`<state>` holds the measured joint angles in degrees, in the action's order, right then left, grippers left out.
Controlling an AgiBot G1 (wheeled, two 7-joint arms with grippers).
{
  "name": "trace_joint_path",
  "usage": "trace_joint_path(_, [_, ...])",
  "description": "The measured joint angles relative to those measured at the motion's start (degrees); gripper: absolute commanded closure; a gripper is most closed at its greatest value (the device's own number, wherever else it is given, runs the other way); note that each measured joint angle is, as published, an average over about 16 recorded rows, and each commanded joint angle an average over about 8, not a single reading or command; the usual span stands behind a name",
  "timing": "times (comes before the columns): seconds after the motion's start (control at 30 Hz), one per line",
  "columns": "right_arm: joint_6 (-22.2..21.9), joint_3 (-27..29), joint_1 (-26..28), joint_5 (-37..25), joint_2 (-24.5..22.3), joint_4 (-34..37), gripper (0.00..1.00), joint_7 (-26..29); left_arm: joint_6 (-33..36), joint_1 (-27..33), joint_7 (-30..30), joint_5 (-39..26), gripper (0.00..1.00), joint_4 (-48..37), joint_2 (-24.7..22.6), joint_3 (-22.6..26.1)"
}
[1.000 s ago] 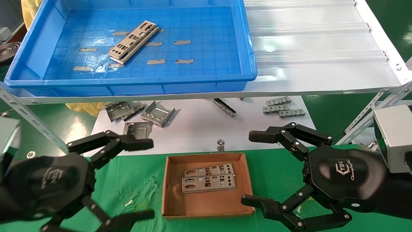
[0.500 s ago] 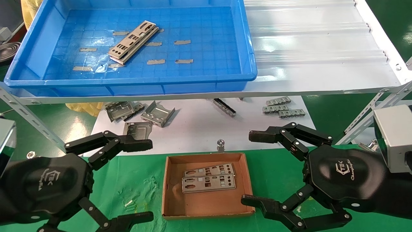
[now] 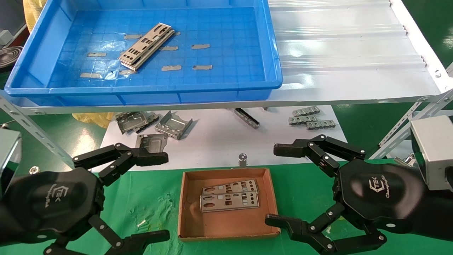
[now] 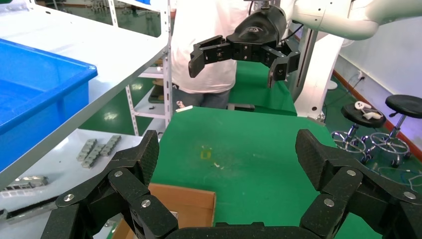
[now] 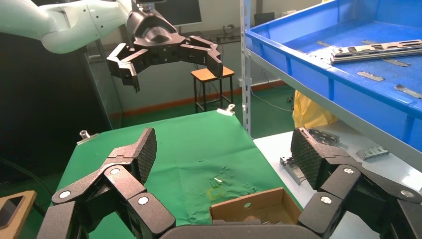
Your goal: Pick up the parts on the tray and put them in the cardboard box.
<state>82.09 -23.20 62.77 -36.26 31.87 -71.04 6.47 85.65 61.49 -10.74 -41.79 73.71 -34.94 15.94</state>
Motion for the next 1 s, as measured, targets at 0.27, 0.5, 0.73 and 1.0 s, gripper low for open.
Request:
trace_joint_path(0.27, [0.00,0.00,0.00,0.00,0.00,0.00,0.00,0.00,0.03,0.06,0.05,-0.05,0.00,-0.18,-0.09,0.07])
trace_joint_path(0.5, [0.00,0.00,0.00,0.00,0.00,0.00,0.00,0.00,0.05,0.09,0.08,-0.09,0.00,-0.26,-0.13,0.10])
trace_joint_path(0.73, [0.00,0.00,0.00,0.00,0.00,0.00,0.00,0.00,0.05,0.11,0.10,-0.11,0.00,-0.31,-0.15,0.13])
trace_joint_path(1.0, [0.00,0.00,0.00,0.00,0.00,0.00,0.00,0.00,0.05,0.13,0.12,-0.12,0.00,-0.34,-0.18,0.16])
